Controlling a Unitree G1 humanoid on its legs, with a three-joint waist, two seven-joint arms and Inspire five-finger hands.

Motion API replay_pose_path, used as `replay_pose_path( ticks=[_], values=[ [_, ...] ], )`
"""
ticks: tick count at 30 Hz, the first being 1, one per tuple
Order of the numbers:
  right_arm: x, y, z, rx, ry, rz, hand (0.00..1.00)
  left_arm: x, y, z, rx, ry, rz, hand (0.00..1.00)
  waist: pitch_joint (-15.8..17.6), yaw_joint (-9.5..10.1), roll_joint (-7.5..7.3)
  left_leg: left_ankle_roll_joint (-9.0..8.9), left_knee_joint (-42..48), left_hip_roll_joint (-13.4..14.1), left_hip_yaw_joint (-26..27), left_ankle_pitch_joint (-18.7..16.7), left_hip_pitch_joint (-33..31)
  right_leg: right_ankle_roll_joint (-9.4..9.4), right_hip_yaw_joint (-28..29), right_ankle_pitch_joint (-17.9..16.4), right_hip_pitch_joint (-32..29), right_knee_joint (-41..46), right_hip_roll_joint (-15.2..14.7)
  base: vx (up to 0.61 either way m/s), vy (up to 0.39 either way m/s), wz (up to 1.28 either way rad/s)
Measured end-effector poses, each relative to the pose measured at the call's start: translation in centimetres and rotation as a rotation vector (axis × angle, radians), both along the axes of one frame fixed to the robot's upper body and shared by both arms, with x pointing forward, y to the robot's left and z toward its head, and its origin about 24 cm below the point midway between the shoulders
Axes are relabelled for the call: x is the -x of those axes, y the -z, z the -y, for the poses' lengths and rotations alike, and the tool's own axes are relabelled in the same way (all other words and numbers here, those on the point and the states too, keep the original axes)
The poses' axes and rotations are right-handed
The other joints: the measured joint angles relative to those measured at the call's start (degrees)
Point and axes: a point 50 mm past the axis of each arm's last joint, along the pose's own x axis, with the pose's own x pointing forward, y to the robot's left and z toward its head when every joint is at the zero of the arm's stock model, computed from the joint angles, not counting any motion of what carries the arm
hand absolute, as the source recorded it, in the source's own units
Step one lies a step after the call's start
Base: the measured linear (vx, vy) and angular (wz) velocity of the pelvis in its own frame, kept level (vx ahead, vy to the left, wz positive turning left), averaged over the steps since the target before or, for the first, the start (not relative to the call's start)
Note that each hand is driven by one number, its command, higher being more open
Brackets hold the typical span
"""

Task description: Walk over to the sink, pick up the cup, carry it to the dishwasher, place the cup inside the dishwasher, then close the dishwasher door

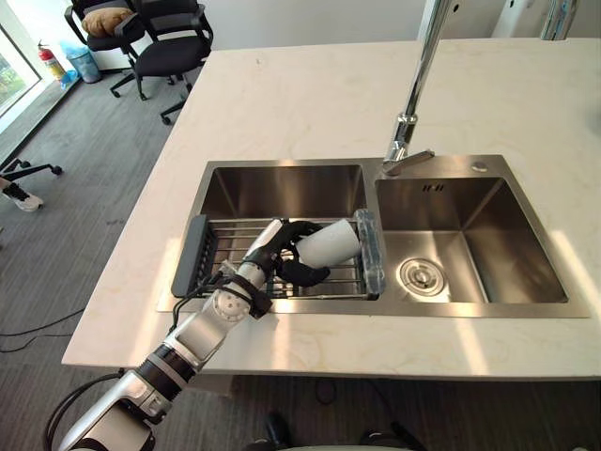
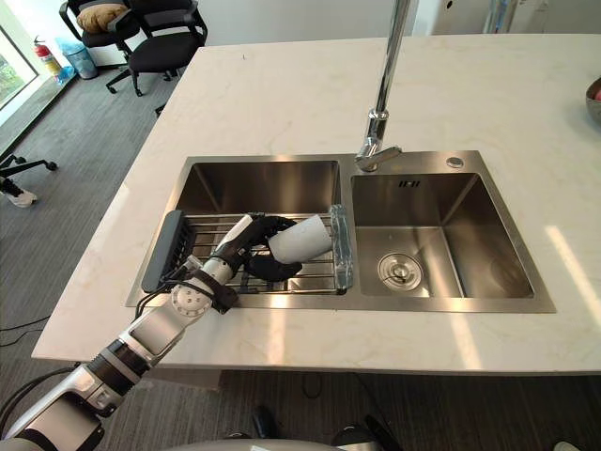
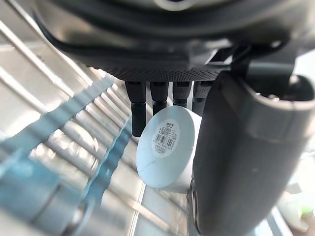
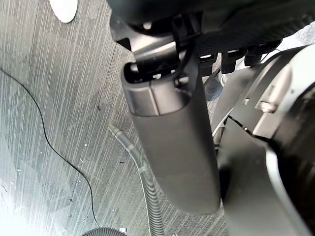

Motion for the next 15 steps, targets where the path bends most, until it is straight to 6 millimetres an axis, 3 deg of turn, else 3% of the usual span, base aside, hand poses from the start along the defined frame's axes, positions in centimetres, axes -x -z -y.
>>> replay_pose_path(
  ticks=[3, 6, 7, 10, 12, 15],
  values=[
    [0.3, 0.0, 0.1, -0.002, 0.018, -0.004, 1.00, 0.2, -2.1, -1.8, 0.118, -0.097, 0.141, 0.00, 0.00, 0.81, 0.01, 0.03, 0.02, -0.04, -1.00, 0.34, -0.10, 0.00, -0.74, 0.00, 0.35, 0.05, 0.06, -0.01, -0.019, 0.13],
    [0.8, 0.0, 0.5, -0.005, 0.068, -0.002, 1.00, 0.4, -6.6, -3.9, 0.385, -0.203, 0.399, 0.00, -0.01, 2.34, 0.01, 0.32, 0.02, -0.25, -2.45, 0.64, -0.63, -0.05, -1.86, -0.03, 0.36, 0.33, 0.05, -0.03, -0.003, 0.20],
    [1.1, 0.0, 0.6, -0.007, 0.086, -0.005, 1.00, 0.9, -8.6, -4.8, 0.501, -0.236, 0.510, 0.00, -0.01, 2.84, 0.01, 0.46, 0.02, -0.37, -2.87, 0.75, -0.76, -0.07, -2.29, -0.05, 0.42, 0.43, -0.01, -0.04, 0.011, 0.16],
    [1.8, 0.0, 0.8, -0.005, 0.101, -0.015, 1.00, 2.7, -12.1, -7.1, 0.725, -0.292, 0.754, 0.00, -0.05, 4.49, 0.03, 0.65, 0.00, -0.64, -3.63, 0.91, -0.78, -0.16, -3.10, -0.21, 0.72, 0.80, -0.19, -0.04, 0.013, 0.18],
    [2.1, 0.0, 0.8, -0.005, 0.103, -0.024, 1.00, 3.6, -13.0, -8.0, 0.827, -0.318, 0.842, 0.00, -0.07, 5.05, -0.02, 0.91, -0.12, -0.82, -4.58, 1.11, -0.91, -0.14, -4.13, -0.53, 0.94, 1.30, -0.29, -0.04, 0.010, 0.25],
    [2.2, 0.1, 0.7, 0.001, 0.093, -0.016, 1.00, 4.7, -12.2, -9.3, 0.906, -0.417, 0.878, 0.00, -0.16, 5.96, -0.07, 0.99, -0.24, -1.13, -6.09, 1.19, -1.06, -0.12, -5.52, -0.76, 1.53, 1.53, -0.34, -0.04, 0.010, 0.25]
  ],
)
